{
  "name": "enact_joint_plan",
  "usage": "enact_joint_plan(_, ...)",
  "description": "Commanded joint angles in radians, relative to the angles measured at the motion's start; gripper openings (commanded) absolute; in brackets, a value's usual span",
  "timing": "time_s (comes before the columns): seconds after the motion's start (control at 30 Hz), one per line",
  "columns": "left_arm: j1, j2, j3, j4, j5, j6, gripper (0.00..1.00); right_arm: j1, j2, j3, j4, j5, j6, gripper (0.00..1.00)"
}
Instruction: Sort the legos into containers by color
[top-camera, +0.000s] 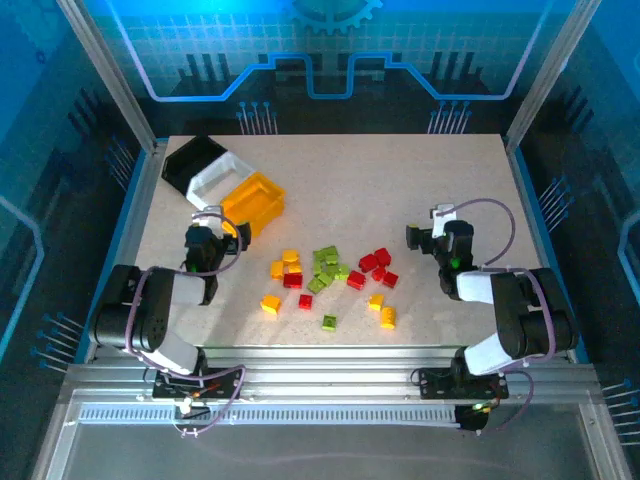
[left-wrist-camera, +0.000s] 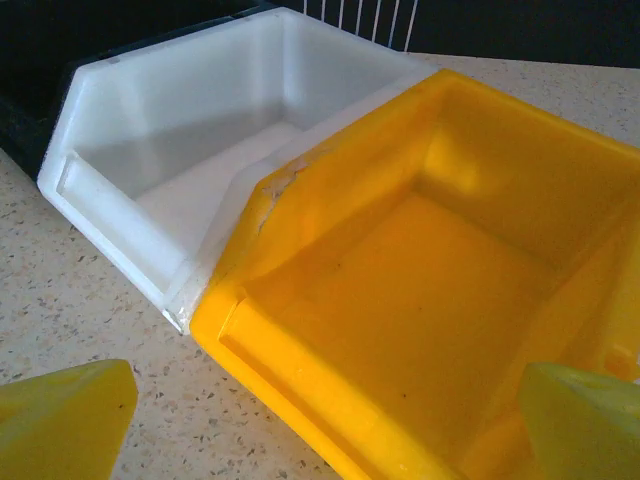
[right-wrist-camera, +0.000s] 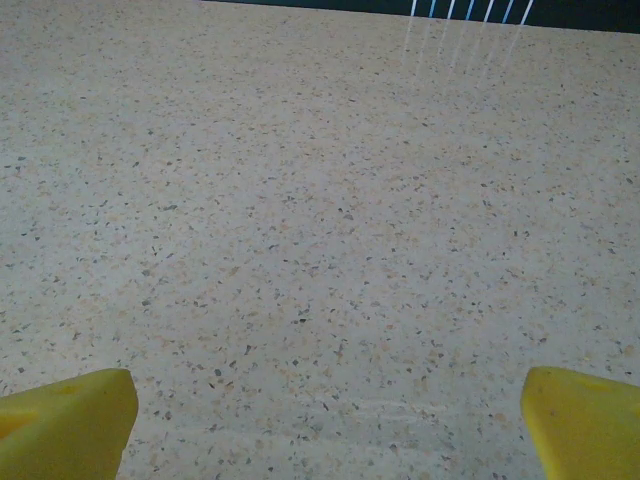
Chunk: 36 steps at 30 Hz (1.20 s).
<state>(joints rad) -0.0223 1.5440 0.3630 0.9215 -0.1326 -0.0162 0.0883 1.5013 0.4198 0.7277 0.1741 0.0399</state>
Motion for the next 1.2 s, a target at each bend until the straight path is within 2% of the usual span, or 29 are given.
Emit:
enact_joint_plan(0.0,0.009,0.011,0.020,0.002,0.028,0.020,0.99,-0.019,0.000,-0.004,0.053,-0.007,-0.014,1.00)
enact_joint_plan(1.17,0.016,0.001,0.016,0.005,0.044,0.016,0.99,-0.008,-0.010,0.000,0.049,0.014,-0.018,1.00)
